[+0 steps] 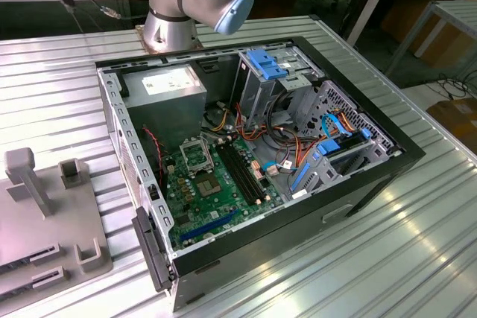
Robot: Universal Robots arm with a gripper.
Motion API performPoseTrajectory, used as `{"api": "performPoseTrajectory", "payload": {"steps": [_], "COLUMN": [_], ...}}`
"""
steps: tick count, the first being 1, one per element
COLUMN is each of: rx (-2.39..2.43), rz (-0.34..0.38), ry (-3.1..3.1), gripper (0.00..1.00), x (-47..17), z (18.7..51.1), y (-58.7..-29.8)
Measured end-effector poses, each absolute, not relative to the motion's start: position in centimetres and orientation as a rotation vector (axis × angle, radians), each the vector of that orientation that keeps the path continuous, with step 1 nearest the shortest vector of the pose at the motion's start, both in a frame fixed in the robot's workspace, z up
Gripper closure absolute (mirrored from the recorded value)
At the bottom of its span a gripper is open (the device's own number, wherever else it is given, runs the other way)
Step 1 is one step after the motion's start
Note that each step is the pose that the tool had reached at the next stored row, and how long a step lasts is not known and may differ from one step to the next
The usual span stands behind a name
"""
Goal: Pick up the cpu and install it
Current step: 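Pick up the cpu and move it towards the insertion slot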
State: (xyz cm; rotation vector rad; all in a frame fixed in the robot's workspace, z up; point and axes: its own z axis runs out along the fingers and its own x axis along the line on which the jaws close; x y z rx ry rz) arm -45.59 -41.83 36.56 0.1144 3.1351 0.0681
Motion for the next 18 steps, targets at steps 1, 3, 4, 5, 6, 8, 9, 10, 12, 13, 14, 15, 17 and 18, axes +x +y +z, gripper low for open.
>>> {"api": "performPoseTrajectory", "payload": {"steps": [1, 3, 4, 5, 6, 8, 9, 10, 12, 13, 14, 15, 17, 18], "rx": [0.114, 0.114, 0.114, 0.114, 0.114, 0.114, 0.114, 0.114, 0.114, 0.114, 0.114, 0.114, 0.113, 0.109], "rz": [0.068, 0.068, 0.068, 0.068, 0.068, 0.068, 0.068, 0.068, 0.068, 0.068, 0.068, 0.068, 0.068, 0.068], "ry": [3.135, 3.135, 3.135, 3.135, 3.135, 3.135, 3.135, 3.135, 3.135, 3.135, 3.135, 3.135, 3.136, 3.138], "gripper": [0.89, 0.89, 0.89, 0.89, 0.89, 0.89, 0.83, 0.77, 0.71, 0.64, 0.53, 0.53, 0.47, 0.47], "x": [-45.59, -45.6, -45.6, -45.6, -45.6, -45.6, -45.6, -45.6, -45.6, -45.6, -45.6, -45.6, -45.61, -45.62], "z": [36.56, 36.56, 36.56, 36.56, 36.56, 36.56, 36.56, 36.56, 36.56, 36.56, 36.56, 36.56, 36.52, 36.43], "y": [-41.83, -41.83, -41.83, -41.83, -41.83, -41.83, -41.83, -41.83, -41.83, -41.83, -41.83, -41.83, -41.83, -41.82]}}
